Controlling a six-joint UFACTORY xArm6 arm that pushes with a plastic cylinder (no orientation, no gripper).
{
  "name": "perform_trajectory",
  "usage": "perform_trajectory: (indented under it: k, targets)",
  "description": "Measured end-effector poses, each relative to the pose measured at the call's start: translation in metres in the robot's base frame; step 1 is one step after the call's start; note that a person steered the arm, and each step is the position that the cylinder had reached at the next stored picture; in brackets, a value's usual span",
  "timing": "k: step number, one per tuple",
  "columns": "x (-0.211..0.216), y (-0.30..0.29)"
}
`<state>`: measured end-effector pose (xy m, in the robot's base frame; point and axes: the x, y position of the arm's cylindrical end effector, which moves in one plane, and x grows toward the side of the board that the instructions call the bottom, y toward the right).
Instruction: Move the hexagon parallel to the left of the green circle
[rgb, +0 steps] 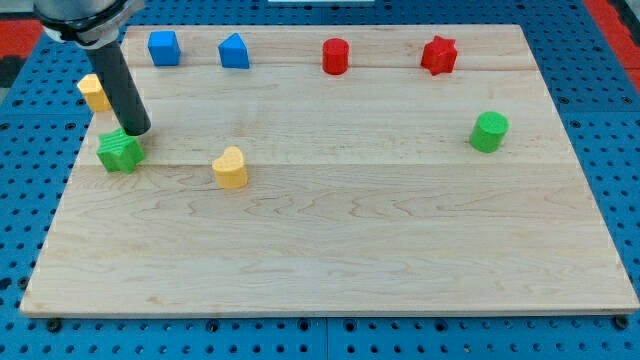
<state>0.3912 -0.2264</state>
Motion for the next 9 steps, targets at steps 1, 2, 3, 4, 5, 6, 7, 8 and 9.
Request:
perform_trajectory:
  k: [1, 2, 3, 4, 5, 6, 7, 8, 9]
  targets:
    - [-0.003, -0.005]
    - [-0.002, -0.075]
    - [-0.005, -0.078]
    - [-0.043, -0.078]
    - [-0.083, -0.078]
    - [-0.092, -0.074]
    - [-0.091, -0.077]
    - [-0.109, -0.055]
    - [-0.084, -0.03]
